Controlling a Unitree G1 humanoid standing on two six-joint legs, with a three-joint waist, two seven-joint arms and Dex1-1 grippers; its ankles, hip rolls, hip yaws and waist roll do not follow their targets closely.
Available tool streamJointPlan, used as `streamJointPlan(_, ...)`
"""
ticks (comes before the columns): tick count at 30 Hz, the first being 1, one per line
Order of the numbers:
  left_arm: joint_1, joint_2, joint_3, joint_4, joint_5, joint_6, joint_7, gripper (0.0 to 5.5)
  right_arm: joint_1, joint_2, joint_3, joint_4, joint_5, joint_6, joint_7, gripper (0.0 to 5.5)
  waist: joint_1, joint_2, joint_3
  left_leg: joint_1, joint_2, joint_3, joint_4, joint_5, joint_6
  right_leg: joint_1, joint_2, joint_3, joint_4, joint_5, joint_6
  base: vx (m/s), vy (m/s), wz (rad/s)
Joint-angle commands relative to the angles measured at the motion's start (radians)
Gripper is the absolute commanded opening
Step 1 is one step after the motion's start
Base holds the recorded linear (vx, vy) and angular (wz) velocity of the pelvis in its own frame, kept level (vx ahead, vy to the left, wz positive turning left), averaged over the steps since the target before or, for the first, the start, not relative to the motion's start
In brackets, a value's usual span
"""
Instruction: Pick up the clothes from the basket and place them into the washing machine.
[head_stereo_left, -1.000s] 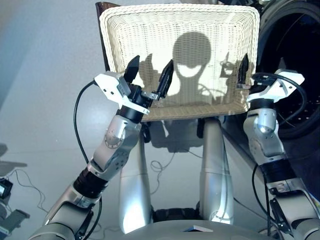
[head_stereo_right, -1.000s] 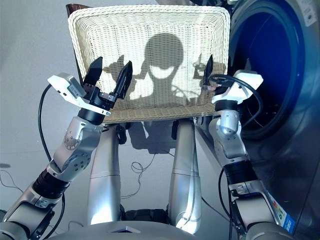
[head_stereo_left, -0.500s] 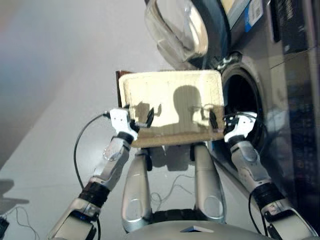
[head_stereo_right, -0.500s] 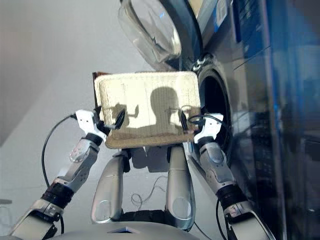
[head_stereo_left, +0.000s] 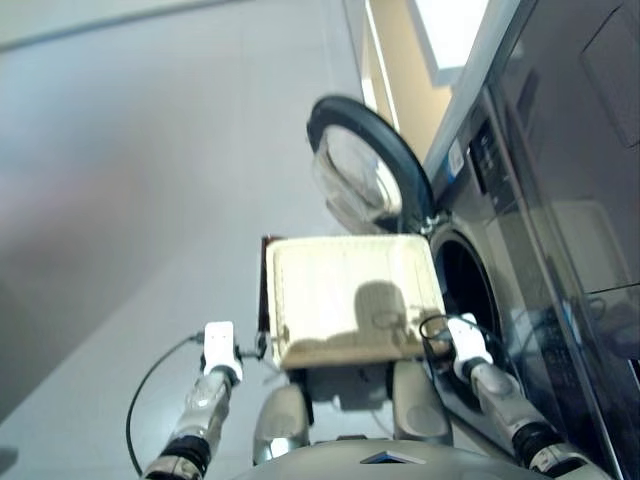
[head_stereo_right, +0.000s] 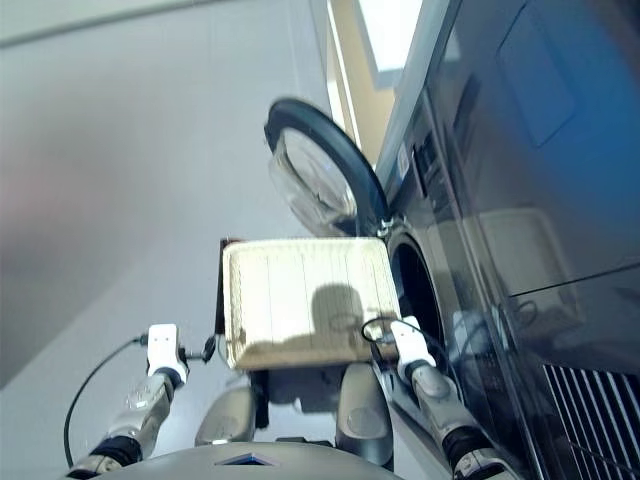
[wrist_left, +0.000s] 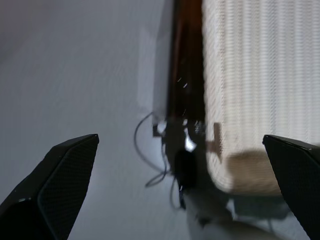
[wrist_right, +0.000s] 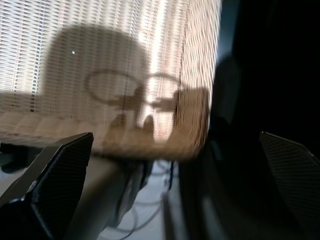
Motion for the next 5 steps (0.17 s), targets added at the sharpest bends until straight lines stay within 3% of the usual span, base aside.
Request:
streamJointPlan(1, -0.009, 0.029, 0.038, 0.056, 0.1, 0.012, 0.029, 5.5, 0.033, 0.008, -0.04, 0.071, -0.03, 0.034, -0.028, 5.5, -0.011, -0.069, -0.051, 0.07, -0.058, 0.051, -0.078, 0.049, -0.002, 0.161, -0.003, 0.001, -0.372, 0.275, 0.072, 0.066, 0.009, -0.047)
streamJointPlan(4, -0.007, 0.013, 0.047, 0.103, 0.099, 0.036, 0.017, 5.5, 0.031, 0.028, -0.041, 0.108, -0.029, 0.05, -0.026, 5.5, -0.017, -0.069, -0.085, 0.088, -0.058, 0.06, -0.078, 0.036, -0.002, 0.19, -0.01, 0.002, -0.403, 0.283, 0.075, 0.088, 0.005, -0.075)
streamJointPlan(5, -0.005, 0.012, 0.045, 0.117, 0.111, 0.046, 0.012, 5.5, 0.032, 0.033, -0.047, 0.119, -0.017, 0.054, -0.021, 5.5, -0.018, -0.069, -0.09, 0.096, -0.055, 0.064, -0.078, 0.035, -0.002, 0.197, -0.009, 0.003, -0.402, 0.281, 0.074, 0.0, 0.0, 0.0)
